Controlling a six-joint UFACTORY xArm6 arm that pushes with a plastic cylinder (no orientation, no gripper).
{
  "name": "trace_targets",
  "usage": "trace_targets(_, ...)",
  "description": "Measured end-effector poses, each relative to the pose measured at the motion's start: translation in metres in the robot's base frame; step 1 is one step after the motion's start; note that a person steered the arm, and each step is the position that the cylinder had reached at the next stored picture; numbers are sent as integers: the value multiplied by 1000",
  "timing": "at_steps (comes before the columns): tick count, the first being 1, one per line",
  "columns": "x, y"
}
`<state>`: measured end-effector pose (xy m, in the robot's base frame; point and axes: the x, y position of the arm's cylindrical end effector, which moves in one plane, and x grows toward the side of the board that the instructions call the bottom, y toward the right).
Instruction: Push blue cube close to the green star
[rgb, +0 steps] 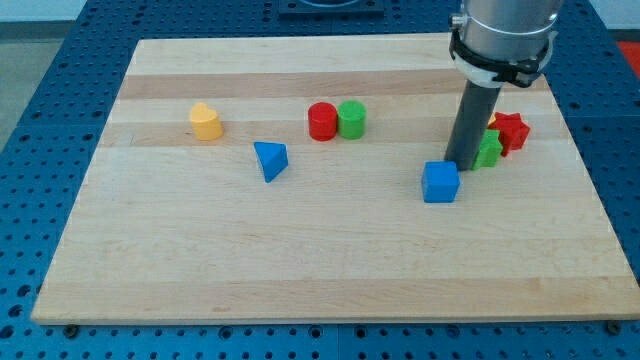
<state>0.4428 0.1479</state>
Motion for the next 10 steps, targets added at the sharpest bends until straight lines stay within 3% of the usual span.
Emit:
trace_targets(2,0,-15)
trace_targets(4,-8,-81)
trace_targets(5,12,-88)
trace_targets(6,49,-88)
trace_targets(8,52,-30)
trace_targets(10,51,-51)
